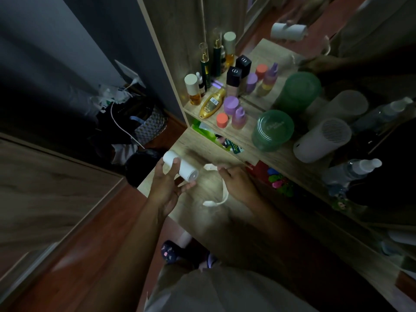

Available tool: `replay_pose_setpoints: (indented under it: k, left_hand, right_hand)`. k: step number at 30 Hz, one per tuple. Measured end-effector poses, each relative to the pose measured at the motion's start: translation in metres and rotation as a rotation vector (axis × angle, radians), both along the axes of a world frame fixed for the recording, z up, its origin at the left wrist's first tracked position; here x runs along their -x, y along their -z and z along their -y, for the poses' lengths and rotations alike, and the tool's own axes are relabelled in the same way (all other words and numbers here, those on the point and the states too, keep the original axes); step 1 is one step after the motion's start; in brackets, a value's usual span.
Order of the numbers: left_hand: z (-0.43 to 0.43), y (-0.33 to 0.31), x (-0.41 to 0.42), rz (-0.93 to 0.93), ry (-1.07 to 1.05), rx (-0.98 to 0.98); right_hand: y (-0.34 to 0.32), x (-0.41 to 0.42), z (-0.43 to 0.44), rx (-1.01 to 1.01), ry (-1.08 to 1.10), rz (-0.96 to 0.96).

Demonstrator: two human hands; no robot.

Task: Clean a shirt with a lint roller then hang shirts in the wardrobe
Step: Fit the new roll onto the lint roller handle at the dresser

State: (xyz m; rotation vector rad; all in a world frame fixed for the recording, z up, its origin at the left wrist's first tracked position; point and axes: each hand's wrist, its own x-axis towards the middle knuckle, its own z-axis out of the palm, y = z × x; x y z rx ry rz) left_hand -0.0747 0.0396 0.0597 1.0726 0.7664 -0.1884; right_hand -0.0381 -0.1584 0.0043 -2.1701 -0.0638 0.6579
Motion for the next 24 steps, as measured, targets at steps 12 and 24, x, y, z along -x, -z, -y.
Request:
replay_pose_setpoints:
  k: [12,24]
  left_hand:
    - [0.003,-0.015,0.006,0.058,0.242,-0.011]
    - [0.007,-0.020,0.005,0.104,0.349,0.001]
  right_hand:
    - [-0.026,-0.027,-0.011,-0.080,0.037,0.441]
    - [-0.028,-0.033,-0.011,-0.103,0.045,0.416]
